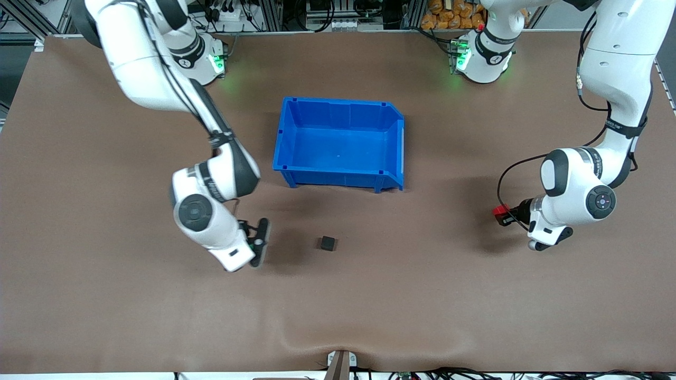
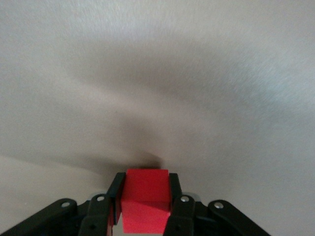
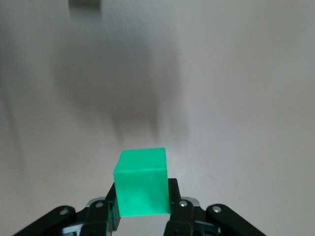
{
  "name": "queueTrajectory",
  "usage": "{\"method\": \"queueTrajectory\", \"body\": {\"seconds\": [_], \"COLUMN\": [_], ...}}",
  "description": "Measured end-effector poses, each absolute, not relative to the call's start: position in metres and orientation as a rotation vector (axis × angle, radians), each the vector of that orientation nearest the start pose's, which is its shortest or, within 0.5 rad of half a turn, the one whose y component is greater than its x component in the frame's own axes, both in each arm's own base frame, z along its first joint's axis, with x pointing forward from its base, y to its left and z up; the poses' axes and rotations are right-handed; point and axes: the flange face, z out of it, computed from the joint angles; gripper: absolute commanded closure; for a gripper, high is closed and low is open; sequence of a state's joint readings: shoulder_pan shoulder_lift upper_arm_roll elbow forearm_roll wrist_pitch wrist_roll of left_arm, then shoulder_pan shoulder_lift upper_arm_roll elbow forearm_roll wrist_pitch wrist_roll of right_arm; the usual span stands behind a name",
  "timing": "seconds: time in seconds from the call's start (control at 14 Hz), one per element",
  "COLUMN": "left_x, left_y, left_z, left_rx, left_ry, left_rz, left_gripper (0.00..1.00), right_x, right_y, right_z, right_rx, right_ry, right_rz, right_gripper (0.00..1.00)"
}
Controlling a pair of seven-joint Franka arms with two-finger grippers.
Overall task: Attach green and red cubes to black cube
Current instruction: 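Carry the green cube onto the black cube with the right gripper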
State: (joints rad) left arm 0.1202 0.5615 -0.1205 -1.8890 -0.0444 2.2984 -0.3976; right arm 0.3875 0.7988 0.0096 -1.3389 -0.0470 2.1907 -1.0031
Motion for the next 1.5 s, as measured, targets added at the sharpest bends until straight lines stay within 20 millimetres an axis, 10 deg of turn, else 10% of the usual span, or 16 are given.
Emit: {"method": "queueTrajectory", "body": {"seconds": [0.71, 1.5], "left_x": [0.648, 0.655], "left_y": [-0.034, -0.189], "left_z": [0.237, 0.236], "left_rx": [-3.053, -2.783], "left_ry": [-1.234, -1.754], "left_rz": [0.201, 0.283], "left_gripper": [1.0, 1.0], "right_x": [0.661, 0.64], "right_y": [0.373, 0.417], "right_z": [0.221, 0.197], "right_rx": [-2.463, -2.512], "right_ry": [-2.013, -1.948], "right_rz": [-0.075, -0.1], "right_gripper": [0.91, 0.84]}}
